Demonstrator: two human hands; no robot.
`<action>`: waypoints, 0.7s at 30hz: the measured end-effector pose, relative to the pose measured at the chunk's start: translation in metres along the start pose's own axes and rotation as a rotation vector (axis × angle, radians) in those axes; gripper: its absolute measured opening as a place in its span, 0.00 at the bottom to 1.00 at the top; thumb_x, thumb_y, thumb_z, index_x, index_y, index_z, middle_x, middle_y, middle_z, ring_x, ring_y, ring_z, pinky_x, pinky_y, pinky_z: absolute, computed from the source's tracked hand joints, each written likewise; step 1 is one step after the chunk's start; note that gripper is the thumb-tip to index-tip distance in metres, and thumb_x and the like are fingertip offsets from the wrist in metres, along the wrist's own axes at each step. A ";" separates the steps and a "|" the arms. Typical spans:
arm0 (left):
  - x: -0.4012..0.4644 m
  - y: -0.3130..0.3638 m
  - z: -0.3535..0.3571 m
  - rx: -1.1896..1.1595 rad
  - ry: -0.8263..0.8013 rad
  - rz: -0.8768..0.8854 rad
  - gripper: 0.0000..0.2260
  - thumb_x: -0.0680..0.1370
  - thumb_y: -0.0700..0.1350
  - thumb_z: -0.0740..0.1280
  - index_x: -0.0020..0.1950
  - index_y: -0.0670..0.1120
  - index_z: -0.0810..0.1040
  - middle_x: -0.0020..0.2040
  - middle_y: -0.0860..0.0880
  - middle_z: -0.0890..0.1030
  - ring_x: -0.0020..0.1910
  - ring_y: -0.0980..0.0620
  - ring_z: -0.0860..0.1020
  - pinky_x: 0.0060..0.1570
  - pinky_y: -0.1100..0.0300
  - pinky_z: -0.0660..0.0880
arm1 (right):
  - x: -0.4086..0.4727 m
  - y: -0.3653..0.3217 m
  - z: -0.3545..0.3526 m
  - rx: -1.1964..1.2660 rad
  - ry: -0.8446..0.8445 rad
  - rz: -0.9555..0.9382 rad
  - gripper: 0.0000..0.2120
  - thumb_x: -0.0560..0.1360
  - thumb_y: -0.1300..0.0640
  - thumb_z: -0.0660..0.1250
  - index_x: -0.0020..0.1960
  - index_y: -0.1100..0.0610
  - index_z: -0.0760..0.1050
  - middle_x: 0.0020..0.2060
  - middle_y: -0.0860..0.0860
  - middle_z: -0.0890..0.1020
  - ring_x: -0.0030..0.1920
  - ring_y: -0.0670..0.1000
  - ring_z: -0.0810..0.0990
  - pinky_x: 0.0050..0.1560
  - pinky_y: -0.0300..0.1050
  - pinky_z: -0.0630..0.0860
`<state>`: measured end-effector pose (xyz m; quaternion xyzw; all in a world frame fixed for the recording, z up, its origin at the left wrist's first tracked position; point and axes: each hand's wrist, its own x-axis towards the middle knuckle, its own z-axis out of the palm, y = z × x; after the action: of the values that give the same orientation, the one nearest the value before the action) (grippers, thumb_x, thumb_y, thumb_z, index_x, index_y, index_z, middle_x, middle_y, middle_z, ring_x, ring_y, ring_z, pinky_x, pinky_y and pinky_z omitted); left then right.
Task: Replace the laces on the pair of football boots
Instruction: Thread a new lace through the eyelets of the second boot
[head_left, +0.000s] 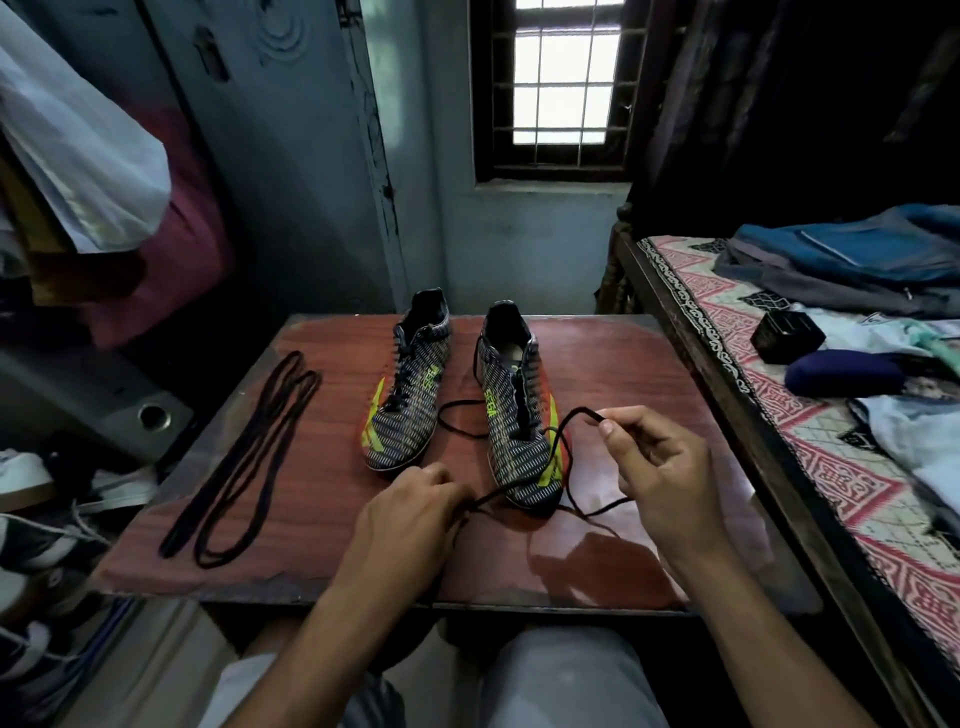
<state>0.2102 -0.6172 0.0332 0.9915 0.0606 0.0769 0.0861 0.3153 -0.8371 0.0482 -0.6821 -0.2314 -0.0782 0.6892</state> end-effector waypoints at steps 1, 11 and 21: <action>-0.001 -0.001 -0.003 0.004 0.003 0.014 0.11 0.84 0.56 0.61 0.62 0.55 0.78 0.59 0.54 0.75 0.61 0.52 0.75 0.47 0.54 0.74 | 0.000 0.001 -0.001 0.017 0.000 0.009 0.12 0.80 0.66 0.68 0.47 0.50 0.83 0.31 0.40 0.79 0.30 0.40 0.74 0.33 0.33 0.70; 0.021 -0.018 0.019 -0.766 0.251 -0.162 0.17 0.77 0.36 0.74 0.65 0.48 0.83 0.43 0.52 0.83 0.36 0.52 0.83 0.43 0.56 0.82 | -0.003 0.002 0.004 0.193 0.013 0.092 0.15 0.83 0.66 0.61 0.41 0.54 0.78 0.37 0.53 0.81 0.35 0.50 0.74 0.35 0.42 0.72; 0.056 0.001 0.014 -0.996 0.385 -0.219 0.07 0.79 0.40 0.73 0.48 0.53 0.85 0.33 0.53 0.84 0.29 0.55 0.81 0.30 0.61 0.76 | 0.003 0.024 -0.009 0.363 0.288 0.140 0.13 0.66 0.62 0.55 0.27 0.52 0.72 0.31 0.54 0.81 0.38 0.53 0.77 0.43 0.48 0.71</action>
<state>0.2677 -0.6126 0.0279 0.7867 0.1343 0.2669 0.5402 0.3303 -0.8441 0.0279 -0.5433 -0.0930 -0.0838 0.8301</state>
